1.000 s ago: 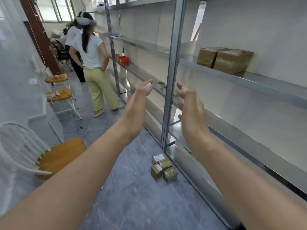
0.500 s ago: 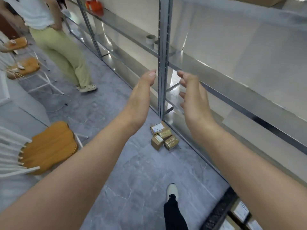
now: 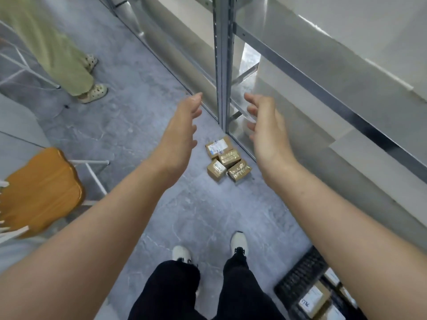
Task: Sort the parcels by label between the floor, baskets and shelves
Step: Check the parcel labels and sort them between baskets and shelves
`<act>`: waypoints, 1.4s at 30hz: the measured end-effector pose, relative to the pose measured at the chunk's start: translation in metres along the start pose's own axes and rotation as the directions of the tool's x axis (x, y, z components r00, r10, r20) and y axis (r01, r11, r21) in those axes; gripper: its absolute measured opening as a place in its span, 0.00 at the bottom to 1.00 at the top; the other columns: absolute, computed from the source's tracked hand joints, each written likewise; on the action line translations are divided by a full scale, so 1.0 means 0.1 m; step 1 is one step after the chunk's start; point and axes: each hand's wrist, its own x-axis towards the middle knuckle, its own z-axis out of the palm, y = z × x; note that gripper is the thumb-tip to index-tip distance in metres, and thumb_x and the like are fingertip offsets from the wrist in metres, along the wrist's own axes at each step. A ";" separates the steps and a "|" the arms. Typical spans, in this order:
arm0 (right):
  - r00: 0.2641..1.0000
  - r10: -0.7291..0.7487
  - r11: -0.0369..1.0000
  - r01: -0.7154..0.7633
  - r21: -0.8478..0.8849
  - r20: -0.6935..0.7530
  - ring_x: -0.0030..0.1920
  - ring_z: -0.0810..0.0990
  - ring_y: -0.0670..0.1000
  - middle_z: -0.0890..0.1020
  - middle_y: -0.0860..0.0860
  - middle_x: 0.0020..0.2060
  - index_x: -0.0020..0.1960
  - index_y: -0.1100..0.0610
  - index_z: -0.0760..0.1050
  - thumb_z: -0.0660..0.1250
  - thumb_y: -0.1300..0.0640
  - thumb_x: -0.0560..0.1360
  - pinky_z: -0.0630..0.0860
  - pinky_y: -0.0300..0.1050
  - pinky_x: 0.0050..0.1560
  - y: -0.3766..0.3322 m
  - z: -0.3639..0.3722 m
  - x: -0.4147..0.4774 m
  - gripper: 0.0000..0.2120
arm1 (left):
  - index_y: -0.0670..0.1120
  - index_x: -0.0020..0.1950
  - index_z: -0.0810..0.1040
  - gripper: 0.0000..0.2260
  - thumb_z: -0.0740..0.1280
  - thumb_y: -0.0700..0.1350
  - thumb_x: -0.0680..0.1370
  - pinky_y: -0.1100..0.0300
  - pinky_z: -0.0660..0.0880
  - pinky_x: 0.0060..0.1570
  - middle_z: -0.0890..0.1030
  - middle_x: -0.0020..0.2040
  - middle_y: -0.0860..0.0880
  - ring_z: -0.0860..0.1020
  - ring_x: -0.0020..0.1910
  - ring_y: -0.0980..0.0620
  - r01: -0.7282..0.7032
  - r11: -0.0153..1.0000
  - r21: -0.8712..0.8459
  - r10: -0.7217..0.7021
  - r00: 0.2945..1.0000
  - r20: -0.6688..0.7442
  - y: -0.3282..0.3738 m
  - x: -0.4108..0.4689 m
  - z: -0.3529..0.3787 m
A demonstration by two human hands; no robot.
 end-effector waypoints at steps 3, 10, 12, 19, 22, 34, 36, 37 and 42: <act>0.997 0.076 0.997 -0.076 -0.018 -0.022 0.63 0.80 0.47 0.81 0.37 0.51 0.49 0.40 0.80 0.53 0.35 0.74 0.74 0.52 0.70 0.17 0.28 0.35 0.19 | 0.60 0.76 0.69 0.33 0.56 0.66 0.72 0.42 0.66 0.73 0.72 0.74 0.56 0.68 0.75 0.48 0.035 0.999 0.003 -0.035 0.999 0.011 -0.11 0.46 -0.14; 0.966 0.226 0.974 -0.227 0.002 -0.127 0.54 0.83 0.49 0.84 0.45 0.51 0.57 0.49 0.79 0.56 0.37 0.81 0.76 0.49 0.66 0.68 1.11 1.29 0.20 | 0.57 0.77 0.68 0.35 0.56 0.65 0.70 0.43 0.64 0.74 0.72 0.74 0.55 0.67 0.75 0.49 0.130 0.991 0.002 -0.130 0.988 0.086 -0.51 1.82 -0.56; 0.941 0.295 0.956 -0.292 0.041 -0.166 0.46 0.83 0.42 0.83 0.34 0.37 0.55 0.44 0.81 0.56 0.40 0.85 0.79 0.44 0.59 0.89 1.35 1.55 0.16 | 0.57 0.77 0.68 0.35 0.56 0.65 0.70 0.43 0.64 0.74 0.73 0.73 0.55 0.67 0.74 0.48 0.169 0.986 0.004 -0.169 0.981 0.098 -0.68 2.20 -0.69; 0.857 0.455 0.889 -0.420 0.184 -0.240 0.27 0.77 0.33 0.81 0.33 0.28 0.50 0.46 0.79 0.55 0.47 0.88 0.73 0.29 0.27 1.67 1.85 2.33 0.16 | 0.59 0.74 0.70 0.31 0.56 0.66 0.72 0.42 0.65 0.72 0.74 0.70 0.54 0.69 0.72 0.46 0.277 0.961 0.014 -0.277 0.954 0.118 -1.33 3.28 -0.94; 0.833 0.497 0.866 -0.457 0.204 -0.243 0.27 0.78 0.33 0.82 0.34 0.30 0.49 0.45 0.80 0.55 0.46 0.88 0.74 0.30 0.29 2.07 1.88 2.61 0.17 | 0.59 0.73 0.72 0.31 0.57 0.66 0.71 0.43 0.65 0.72 0.75 0.69 0.55 0.69 0.71 0.46 0.351 0.936 0.021 -0.351 0.929 0.114 -1.66 3.59 -0.90; 0.780 0.603 0.796 -0.576 0.183 -0.166 0.26 0.79 0.34 0.81 0.37 0.26 0.46 0.49 0.80 0.57 0.48 0.87 0.75 0.31 0.29 3.41 1.66 4.00 0.17 | 0.61 0.69 0.76 0.25 0.56 0.67 0.76 0.40 0.69 0.69 0.77 0.66 0.53 0.71 0.69 0.44 0.520 0.854 -0.002 -0.520 0.854 -0.025 -2.91 4.65 -0.25; 0.786 0.600 0.799 -0.578 0.168 -0.150 0.27 0.79 0.34 0.81 0.39 0.30 0.50 0.50 0.82 0.57 0.49 0.87 0.74 0.29 0.27 3.54 1.62 4.17 0.17 | 0.60 0.68 0.76 0.24 0.55 0.66 0.77 0.39 0.68 0.70 0.77 0.66 0.52 0.71 0.69 0.43 0.540 0.841 -0.003 -0.540 0.841 -0.025 -3.02 4.80 -0.12; 0.787 0.601 0.798 -0.582 0.153 -0.138 0.27 0.80 0.34 0.81 0.39 0.30 0.52 0.52 0.83 0.57 0.49 0.88 0.74 0.29 0.26 3.61 1.60 4.25 0.17 | 0.60 0.69 0.75 0.23 0.55 0.65 0.79 0.39 0.67 0.70 0.76 0.66 0.52 0.71 0.69 0.44 0.548 0.837 -0.006 -0.548 0.836 -0.022 -3.06 4.88 -0.05; 0.777 0.618 0.786 -0.608 0.108 -0.123 0.27 0.80 0.33 0.81 0.34 0.25 0.45 0.48 0.78 0.54 0.47 0.89 0.74 0.29 0.27 3.90 1.59 4.57 0.19 | 0.59 0.66 0.75 0.18 0.53 0.61 0.83 0.41 0.65 0.72 0.78 0.53 0.56 0.75 0.55 0.55 0.566 0.823 -0.040 -0.567 0.824 -0.005 -3.29 5.25 0.27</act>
